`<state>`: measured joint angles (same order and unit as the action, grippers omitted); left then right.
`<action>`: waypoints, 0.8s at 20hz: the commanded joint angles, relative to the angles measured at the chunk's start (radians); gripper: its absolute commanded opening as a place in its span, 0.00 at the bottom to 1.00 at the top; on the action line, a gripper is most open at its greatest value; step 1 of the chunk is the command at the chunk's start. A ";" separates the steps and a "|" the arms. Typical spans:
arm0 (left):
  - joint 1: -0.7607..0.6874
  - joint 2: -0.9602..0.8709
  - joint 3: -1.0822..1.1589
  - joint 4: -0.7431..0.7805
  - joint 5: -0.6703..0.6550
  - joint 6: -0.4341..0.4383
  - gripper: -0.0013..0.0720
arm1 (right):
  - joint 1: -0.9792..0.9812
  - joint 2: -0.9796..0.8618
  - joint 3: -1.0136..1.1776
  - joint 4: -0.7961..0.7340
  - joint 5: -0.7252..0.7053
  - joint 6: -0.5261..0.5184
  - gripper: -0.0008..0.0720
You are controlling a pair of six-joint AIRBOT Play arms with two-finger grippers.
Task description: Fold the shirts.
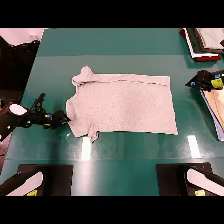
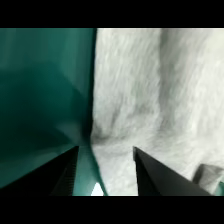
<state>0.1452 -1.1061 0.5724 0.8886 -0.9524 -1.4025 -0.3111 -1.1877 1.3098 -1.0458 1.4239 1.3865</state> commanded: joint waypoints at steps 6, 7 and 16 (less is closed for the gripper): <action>-0.002 -0.073 -0.002 -0.148 0.057 0.102 0.06 | -0.002 0.001 -0.002 -0.012 0.047 -0.034 0.32; -0.002 -0.073 0.013 -0.148 0.042 0.102 0.05 | -0.003 0.001 -0.002 -0.039 0.067 -0.034 0.32; -0.002 0.021 0.258 -0.009 -0.170 0.149 0.05 | -0.116 0.060 -0.453 -0.224 -0.019 -0.037 0.50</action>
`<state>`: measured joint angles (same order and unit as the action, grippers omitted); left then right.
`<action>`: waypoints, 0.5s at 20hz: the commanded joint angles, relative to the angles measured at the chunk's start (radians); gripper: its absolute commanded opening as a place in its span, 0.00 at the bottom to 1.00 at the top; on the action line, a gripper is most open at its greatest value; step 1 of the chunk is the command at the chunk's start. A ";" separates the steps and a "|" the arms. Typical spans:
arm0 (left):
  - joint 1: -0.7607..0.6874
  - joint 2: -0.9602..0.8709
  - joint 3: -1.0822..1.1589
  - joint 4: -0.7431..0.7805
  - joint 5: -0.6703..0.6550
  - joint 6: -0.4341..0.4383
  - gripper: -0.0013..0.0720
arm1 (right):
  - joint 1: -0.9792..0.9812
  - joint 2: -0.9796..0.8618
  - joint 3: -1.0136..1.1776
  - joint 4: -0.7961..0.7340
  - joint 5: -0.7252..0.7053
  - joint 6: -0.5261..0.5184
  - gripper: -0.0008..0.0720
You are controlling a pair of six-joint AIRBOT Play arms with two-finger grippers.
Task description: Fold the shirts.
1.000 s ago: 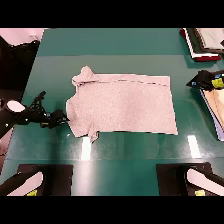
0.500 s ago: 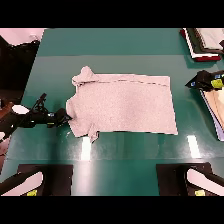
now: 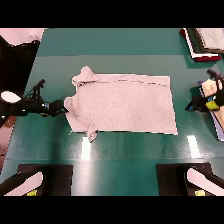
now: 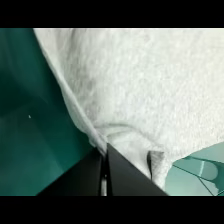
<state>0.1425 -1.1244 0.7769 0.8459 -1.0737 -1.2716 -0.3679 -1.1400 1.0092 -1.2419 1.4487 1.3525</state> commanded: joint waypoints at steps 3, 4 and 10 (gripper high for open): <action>0.001 0.065 0.058 0.037 -0.050 0.023 0.05 | -0.156 0.011 -0.274 0.064 -0.064 -0.088 0.57; 0.001 0.065 0.057 0.037 -0.057 0.023 0.05 | -0.179 0.011 -0.309 0.084 -0.079 -0.101 0.57; 0.001 0.065 0.057 0.037 -0.071 0.023 0.05 | -0.199 0.011 -0.434 0.180 -0.141 -0.136 0.56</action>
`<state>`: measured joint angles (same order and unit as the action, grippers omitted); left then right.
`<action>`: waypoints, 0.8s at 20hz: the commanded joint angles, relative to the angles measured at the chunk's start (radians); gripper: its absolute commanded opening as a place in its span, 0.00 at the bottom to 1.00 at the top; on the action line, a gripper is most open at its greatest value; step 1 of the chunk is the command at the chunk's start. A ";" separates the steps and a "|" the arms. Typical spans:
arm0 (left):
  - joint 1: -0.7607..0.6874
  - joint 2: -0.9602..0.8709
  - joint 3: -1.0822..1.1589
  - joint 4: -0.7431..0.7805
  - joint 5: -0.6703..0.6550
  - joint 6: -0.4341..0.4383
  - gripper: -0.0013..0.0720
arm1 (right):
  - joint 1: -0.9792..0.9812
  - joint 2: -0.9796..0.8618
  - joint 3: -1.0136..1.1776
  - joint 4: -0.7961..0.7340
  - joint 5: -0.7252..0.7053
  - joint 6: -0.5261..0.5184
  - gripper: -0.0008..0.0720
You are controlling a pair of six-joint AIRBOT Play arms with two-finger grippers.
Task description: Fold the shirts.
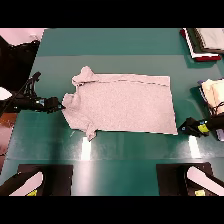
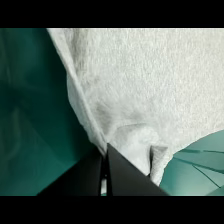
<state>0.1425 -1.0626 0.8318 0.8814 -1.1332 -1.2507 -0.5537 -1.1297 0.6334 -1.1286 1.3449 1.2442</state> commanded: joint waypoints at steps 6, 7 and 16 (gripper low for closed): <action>0.001 0.003 0.002 0.001 -0.012 0.001 0.05 | -0.013 0.001 -0.069 0.093 -0.058 -0.034 0.42; 0.001 0.003 0.002 0.001 -0.012 0.001 0.05 | -0.013 0.001 -0.069 0.093 -0.061 -0.034 0.42; 0.001 0.003 0.018 0.001 -0.040 -0.003 0.05 | -0.002 0.017 -0.040 0.147 -0.061 -0.077 0.03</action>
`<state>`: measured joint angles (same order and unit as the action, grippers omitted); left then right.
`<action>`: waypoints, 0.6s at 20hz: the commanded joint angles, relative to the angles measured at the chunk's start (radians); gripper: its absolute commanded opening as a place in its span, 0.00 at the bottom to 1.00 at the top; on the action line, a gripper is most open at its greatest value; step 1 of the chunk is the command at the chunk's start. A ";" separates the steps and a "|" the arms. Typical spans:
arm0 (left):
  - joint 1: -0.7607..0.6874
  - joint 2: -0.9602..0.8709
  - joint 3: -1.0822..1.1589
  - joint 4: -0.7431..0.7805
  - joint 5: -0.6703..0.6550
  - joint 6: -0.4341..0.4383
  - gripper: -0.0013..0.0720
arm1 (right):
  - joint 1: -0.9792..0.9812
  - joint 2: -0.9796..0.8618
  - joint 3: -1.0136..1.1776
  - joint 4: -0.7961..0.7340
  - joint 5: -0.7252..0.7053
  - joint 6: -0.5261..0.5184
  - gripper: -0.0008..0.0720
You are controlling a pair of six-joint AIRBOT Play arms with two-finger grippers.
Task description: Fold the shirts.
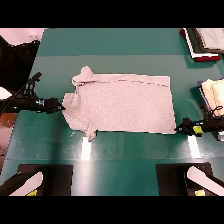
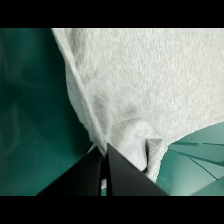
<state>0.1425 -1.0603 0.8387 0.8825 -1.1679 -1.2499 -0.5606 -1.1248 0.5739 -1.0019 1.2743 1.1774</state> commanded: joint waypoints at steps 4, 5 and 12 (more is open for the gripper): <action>0.002 0.014 0.237 -0.004 -0.047 -0.033 0.05 | 0.005 0.133 0.204 0.206 0.027 -0.009 0.03; 0.002 0.029 0.329 -0.005 -0.051 -0.034 0.05 | 0.005 0.170 0.272 0.286 0.024 -0.009 0.03; 0.002 0.098 1.082 -0.003 -0.059 -0.034 0.05 | 0.004 0.331 0.856 0.476 -0.121 -0.007 0.03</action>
<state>0.1436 -0.9794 1.6367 0.8776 -1.2224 -1.2812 -0.5564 -0.8474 1.1984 -0.5884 1.2121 1.1687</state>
